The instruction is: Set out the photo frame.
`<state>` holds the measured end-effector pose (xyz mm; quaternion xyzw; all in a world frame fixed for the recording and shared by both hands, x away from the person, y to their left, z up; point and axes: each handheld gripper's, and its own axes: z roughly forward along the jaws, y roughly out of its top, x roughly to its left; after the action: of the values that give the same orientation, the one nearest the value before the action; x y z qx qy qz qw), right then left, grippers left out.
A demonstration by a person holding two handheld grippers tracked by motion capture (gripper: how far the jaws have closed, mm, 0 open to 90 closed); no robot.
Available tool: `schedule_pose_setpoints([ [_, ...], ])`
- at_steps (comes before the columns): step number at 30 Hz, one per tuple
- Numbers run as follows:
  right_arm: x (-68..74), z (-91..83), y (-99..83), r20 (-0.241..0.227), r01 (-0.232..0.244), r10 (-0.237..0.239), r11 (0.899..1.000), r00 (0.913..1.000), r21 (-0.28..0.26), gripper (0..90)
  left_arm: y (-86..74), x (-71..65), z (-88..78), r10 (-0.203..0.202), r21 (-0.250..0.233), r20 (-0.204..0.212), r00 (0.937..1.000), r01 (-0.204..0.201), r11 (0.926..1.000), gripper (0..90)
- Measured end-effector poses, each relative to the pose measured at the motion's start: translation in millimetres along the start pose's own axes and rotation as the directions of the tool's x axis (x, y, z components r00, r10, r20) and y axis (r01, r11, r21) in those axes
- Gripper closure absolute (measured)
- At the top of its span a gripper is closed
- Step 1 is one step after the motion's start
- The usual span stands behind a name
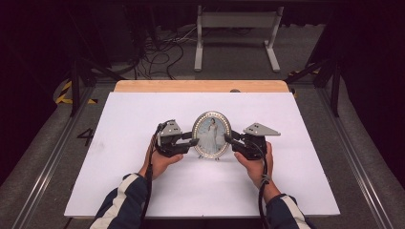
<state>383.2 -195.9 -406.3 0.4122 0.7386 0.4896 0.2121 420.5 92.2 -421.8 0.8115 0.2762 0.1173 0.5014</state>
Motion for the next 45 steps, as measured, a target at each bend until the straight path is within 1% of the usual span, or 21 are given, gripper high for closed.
schedule_pose_setpoints([
  [1, 0.1, -2.3, 0.2, 0.007, 0.002, -0.002, 1.0, 1.0, -0.005, 68.6, 1.7, 1.3, -0.7, -0.004, -0.017, -0.009, 0.9999, 0.004, 0.9998, 58.4],
  [4, -1.7, -9.4, 0.2, 0.003, -0.005, 0.006, 1.0, 1.0, -0.017, 70.1, 2.8, 4.2, 0.7, -0.011, -0.026, 0.0, 0.9999, 0.011, 0.9996, 60.7],
  [6, -2.2, -10.6, -0.6, 0.003, -0.007, 0.007, 1.0, 1.0, -0.017, 74.2, 2.2, 3.4, 1.1, -0.009, -0.027, 0.026, 0.9996, 0.009, 0.9996, 67.1],
  [8, -1.6, -8.7, -1.9, -0.005, -0.001, 0.001, 1.0, 1.0, -0.009, 78.1, 2.4, 1.3, 0.6, 0.005, -0.022, 0.014, 0.9999, -0.005, 0.9997, 70.3],
  [9, -0.7, -7.2, -2.6, -0.007, 0.002, -0.002, 1.0, 1.0, -0.003, 77.8, 2.1, 2.0, -0.6, 0.004, -0.024, 0.026, 0.9997, -0.004, 0.9997, 71.7],
  [11, -0.6, -5.9, -3.2, -0.004, 0.005, -0.005, 1.0, 1.0, -0.005, 77.2, 1.6, 2.3, -1.4, 0.004, -0.026, 0.031, 0.9995, -0.003, 0.9997, 72.3],
  [13, -1.4, -4.1, -2.3, -0.015, 0.002, -0.002, 1.0, 0.9999, -0.006, 77.2, 0.6, 1.1, -3.4, -0.003, -0.022, 0.036, 0.9994, 0.003, 0.9997, 72.3],
  [16, -1.5, -1.2, -1.3, -0.013, 0.001, -0.002, 1.0, 0.9999, -0.005, 76.7, -0.4, -0.9, -6.0, -0.001, -0.018, 0.028, 0.9996, 0.001, 0.9998, 72.5],
  [21, 1.3, 0.5, -1.1, -0.009, 0.015, -0.015, 1.0, 0.9998, -0.002, 76.7, -0.8, -2.2, -6.0, 0.018, -0.014, 0.01, 0.9998, -0.018, 0.9998, 71.5],
  [24, 0.3, -0.1, -1.8, -0.021, 0.008, -0.008, 1.0, 0.9997, -0.006, 76.9, 0.4, -5.0, -3.3, 0.042, 0.001, -0.016, 0.999, -0.042, 0.9991, 69.7],
  [26, 0.1, -0.4, -1.9, -0.022, 0.012, -0.012, 1.0, 0.9997, -0.005, 76.9, 0.5, -5.7, -1.7, 0.052, 0.005, -0.021, 0.9984, -0.052, 0.9986, 68.9],
  [29, 0.1, -1.3, -2.2, -0.02, 0.018, -0.018, 1.0, 0.9996, 0.002, 76.8, 0.1, -4.1, -2.7, 0.048, 0.002, -0.029, 0.9985, -0.048, 0.9989, 62.0],
  [30, 0.1, -1.5, -2.5, -0.019, 0.019, -0.019, 1.0, 0.9996, 0.003, 76.8, -0.3, -4.0, -4.0, 0.042, -0.001, -0.037, 0.9984, -0.042, 0.9991, 61.6],
  [32, 0.3, -1.9, -3.0, -0.022, 0.019, -0.018, 1.0, 0.9996, 0.011, 76.4, -0.8, -2.4, -5.9, 0.039, -0.006, -0.031, 0.9987, -0.039, 0.9992, 58.7],
  [33, 0.8, -2.0, -3.2, -0.02, 0.019, -0.019, 1.0, 0.9996, 0.012, 75.9, -0.7, -1.8, -7.0, 0.054, -0.007, -0.034, 0.9979, -0.055, 0.9985, 58.6],
  [34, 1.1, -1.9, -3.1, -0.019, 0.025, -0.024, 1.0, 0.9995, 0.011, 75.8, -0.9, -3.0, -7.8, 0.046, -0.012, -0.034, 0.9984, -0.046, 0.9989, 58.6],
  [35, 1.5, -1.9, -2.9, -0.016, 0.031, -0.031, 0.999, 0.9994, 0.014, 75.8, -0.5, -2.7, -9.1, 0.057, -0.011, -0.042, 0.9975, -0.058, 0.9983, 58.6],
  [37, 2.1, -1.8, -2.5, -0.009, 0.049, -0.049, 0.999, 0.9988, 0.018, 75.8, -0.4, -3.7, -10.0, 0.059, -0.014, -0.043, 0.9973, -0.06, 0.9981, 58.6],
  [42, 4.6, -1.9, -3.0, 0.01, 0.105, -0.106, 0.994, 0.9943, 0.033, 75.8, -0.8, -7.5, -10.4, 0.111, 0.014, -0.069, 0.9914, -0.111, 0.9938, 59.0],
  [44, 5.7, -2.3, -3.1, 0.017, 0.123, -0.124, 0.992, 0.9922, 0.039, 75.8, -1.4, -8.9, -11.3, 0.12, 0.016, -0.065, 0.9906, -0.119, 0.9927, 58.2],
  [45, 6.1, -2.7, -3.4, 0.019, 0.132, -0.133, 0.99, 0.9909, 0.045, 75.4, -1.7, -9.6, -12.1, 0.136, 0.02, -0.068, 0.9883, -0.135, 0.9906, 57.5],
])
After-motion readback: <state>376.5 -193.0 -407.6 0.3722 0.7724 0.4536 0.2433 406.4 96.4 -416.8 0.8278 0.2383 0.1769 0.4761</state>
